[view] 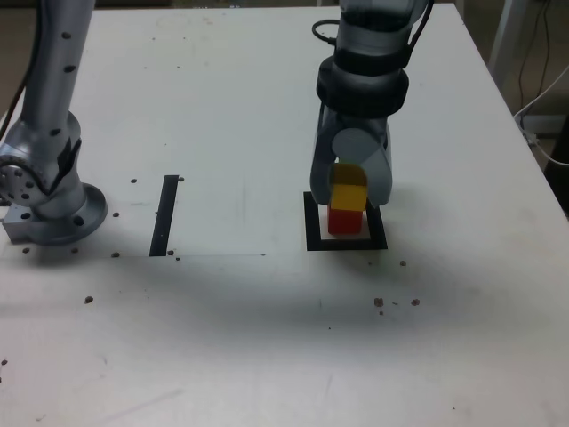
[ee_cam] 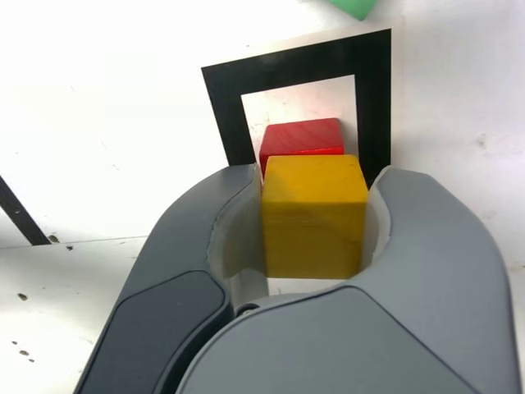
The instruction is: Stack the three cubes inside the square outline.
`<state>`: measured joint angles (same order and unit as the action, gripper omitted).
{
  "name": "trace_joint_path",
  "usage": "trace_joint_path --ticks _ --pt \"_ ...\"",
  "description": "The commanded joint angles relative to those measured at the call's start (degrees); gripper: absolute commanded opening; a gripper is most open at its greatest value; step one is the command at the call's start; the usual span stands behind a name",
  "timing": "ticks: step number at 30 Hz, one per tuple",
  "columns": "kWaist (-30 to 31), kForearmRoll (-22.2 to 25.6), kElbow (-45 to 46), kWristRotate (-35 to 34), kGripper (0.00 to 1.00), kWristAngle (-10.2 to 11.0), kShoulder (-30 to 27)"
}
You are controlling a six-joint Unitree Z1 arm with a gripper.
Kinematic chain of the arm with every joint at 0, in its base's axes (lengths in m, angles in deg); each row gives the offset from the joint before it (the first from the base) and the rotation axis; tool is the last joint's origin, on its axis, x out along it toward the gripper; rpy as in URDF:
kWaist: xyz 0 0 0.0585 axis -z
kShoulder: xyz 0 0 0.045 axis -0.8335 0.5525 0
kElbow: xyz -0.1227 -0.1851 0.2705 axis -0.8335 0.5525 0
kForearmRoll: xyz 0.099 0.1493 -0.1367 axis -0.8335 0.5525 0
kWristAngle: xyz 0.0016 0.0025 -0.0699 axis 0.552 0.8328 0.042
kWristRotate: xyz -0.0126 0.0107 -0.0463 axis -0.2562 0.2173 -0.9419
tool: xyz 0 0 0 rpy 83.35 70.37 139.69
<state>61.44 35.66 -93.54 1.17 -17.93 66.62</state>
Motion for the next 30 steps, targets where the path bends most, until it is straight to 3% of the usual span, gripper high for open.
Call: trace_joint_path --ticks 1,3,5,20,30 --pt "-0.06 0.27 0.30 -0.11 0.82 0.37 0.14" --pt "-0.06 0.85 0.32 -0.11 0.94 0.70 0.04" --pt "-0.06 1.63 0.29 -0.12 0.99 1.02 -0.12" --pt "-0.18 8.91 -6.19 2.08 1.00 4.88 -4.37" --pt "-5.61 5.86 -8.46 17.70 1.00 5.95 -2.73"
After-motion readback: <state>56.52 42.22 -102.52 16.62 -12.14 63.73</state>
